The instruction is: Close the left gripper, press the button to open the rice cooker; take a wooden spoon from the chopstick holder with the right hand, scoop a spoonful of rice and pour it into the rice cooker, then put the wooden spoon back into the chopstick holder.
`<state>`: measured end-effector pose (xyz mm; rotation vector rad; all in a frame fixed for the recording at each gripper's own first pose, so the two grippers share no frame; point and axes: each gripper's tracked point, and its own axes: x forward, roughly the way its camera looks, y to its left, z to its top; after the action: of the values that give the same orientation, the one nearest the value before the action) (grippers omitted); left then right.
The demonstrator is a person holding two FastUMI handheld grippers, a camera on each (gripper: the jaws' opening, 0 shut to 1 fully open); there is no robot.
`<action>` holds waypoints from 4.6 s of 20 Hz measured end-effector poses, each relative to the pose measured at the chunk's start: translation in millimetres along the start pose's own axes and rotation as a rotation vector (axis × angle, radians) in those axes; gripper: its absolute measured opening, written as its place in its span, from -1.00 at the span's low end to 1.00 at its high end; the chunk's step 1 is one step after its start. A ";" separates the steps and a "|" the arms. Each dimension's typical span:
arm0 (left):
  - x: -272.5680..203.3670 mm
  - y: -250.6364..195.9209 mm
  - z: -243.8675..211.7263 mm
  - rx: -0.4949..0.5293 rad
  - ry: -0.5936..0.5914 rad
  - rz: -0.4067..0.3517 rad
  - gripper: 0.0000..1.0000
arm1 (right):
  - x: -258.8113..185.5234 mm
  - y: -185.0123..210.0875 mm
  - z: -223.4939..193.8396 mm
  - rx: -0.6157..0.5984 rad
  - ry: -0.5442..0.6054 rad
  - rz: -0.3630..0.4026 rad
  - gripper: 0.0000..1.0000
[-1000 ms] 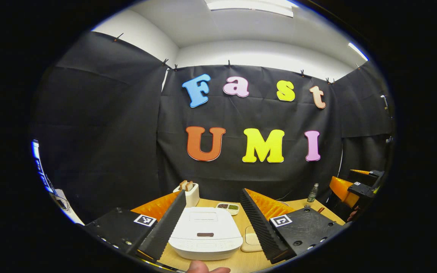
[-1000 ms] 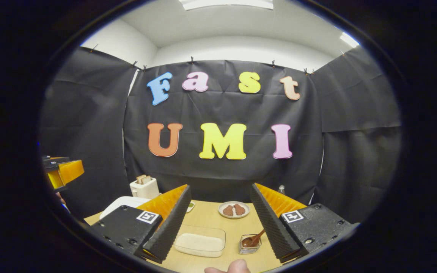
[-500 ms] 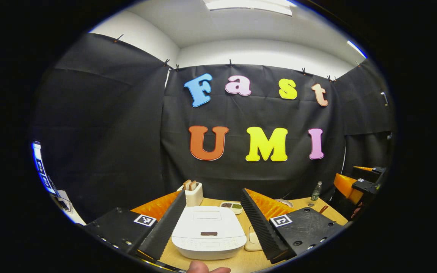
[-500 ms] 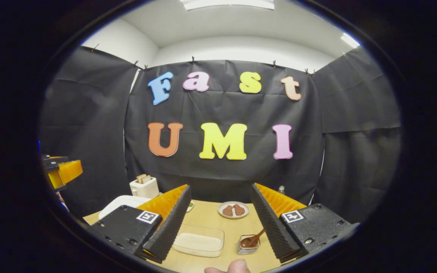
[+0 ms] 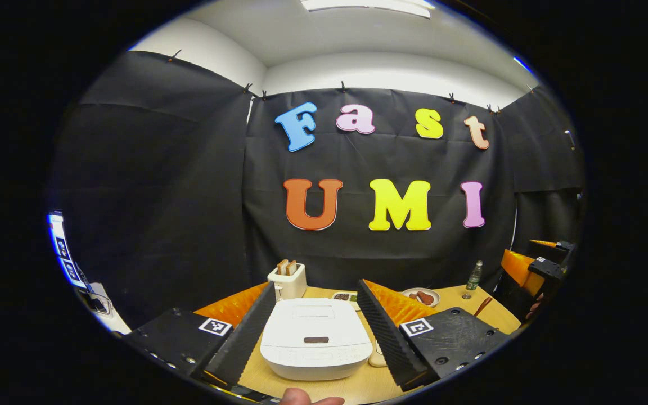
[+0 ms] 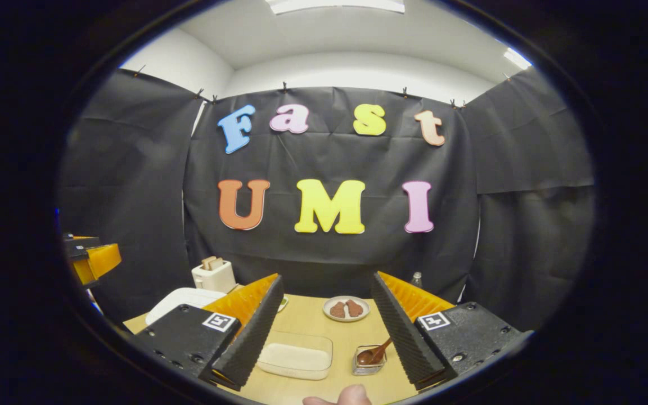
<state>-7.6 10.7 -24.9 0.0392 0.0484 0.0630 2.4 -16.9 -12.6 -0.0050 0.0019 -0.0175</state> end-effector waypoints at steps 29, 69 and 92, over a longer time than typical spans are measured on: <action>83.6 5.0 -136.4 -0.128 0.666 -0.077 -1.00 | 24.9 -135.5 -47.0 0.084 0.082 -0.190 1.00; 146.1 -3.2 -35.3 -0.189 0.247 -0.083 -0.58 | 2.7 -153.3 -55.1 0.032 0.129 -0.217 1.00; 87.9 -42.2 8.4 -0.069 0.098 -0.003 0.88 | 74.5 -172.0 -180.0 0.154 0.341 -0.085 1.00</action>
<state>83.1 -26.1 -22.4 -0.0329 0.1445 0.0636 73.5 -191.1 -191.9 0.1522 0.3414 -0.1033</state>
